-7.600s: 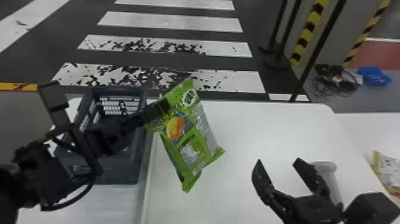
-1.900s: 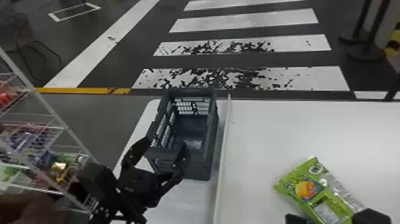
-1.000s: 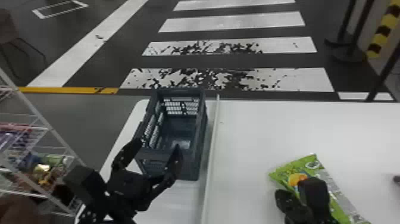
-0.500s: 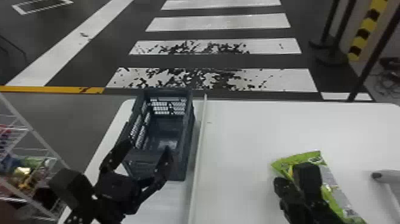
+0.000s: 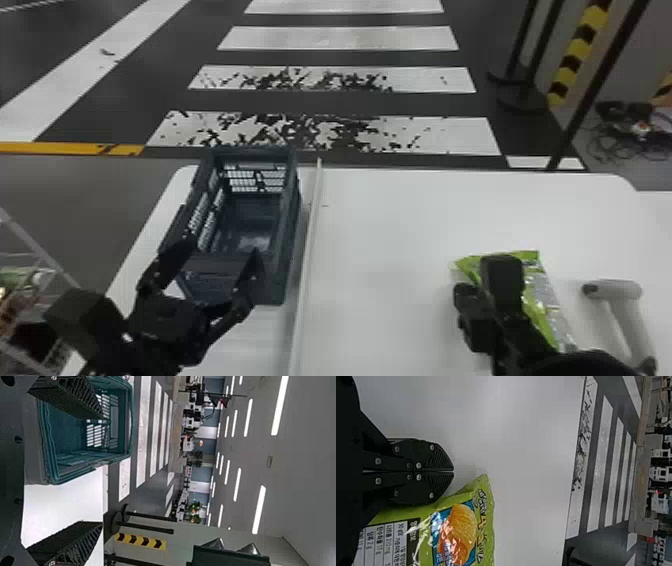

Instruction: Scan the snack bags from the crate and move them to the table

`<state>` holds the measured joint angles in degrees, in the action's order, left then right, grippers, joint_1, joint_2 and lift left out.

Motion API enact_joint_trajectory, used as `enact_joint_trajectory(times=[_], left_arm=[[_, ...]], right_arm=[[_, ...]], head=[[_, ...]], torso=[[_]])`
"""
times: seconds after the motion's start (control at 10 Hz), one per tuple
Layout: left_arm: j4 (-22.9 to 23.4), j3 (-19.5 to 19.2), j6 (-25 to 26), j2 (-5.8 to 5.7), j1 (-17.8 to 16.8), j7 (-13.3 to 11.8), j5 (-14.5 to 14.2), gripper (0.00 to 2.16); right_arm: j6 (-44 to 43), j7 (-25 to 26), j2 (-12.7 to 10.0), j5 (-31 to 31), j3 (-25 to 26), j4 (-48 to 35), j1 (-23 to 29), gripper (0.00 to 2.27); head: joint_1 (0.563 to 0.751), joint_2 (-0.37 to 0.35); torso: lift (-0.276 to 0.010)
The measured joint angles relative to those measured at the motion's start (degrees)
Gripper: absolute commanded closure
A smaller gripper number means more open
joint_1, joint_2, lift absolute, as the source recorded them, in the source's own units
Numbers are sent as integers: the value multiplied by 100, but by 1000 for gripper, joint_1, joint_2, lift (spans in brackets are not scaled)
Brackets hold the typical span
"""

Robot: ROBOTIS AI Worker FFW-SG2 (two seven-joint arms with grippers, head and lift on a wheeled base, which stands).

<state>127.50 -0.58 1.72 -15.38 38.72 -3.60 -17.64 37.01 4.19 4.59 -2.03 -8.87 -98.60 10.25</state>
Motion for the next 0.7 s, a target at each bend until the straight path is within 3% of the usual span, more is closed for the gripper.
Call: enact_joint_trajectory(times=[0.4,0.7], left_arm=[[-165,157,126,0,-229,8,30,36],[-311,221,170,8,-385,8,33,36]], right_arm=[[-133,-8,7,-188,305,15,102,2246],[-168,-97,18,-617,298,-1027,657,2246]], head=[[695,-3],[695,23]], torso=[[-95],[-95]])
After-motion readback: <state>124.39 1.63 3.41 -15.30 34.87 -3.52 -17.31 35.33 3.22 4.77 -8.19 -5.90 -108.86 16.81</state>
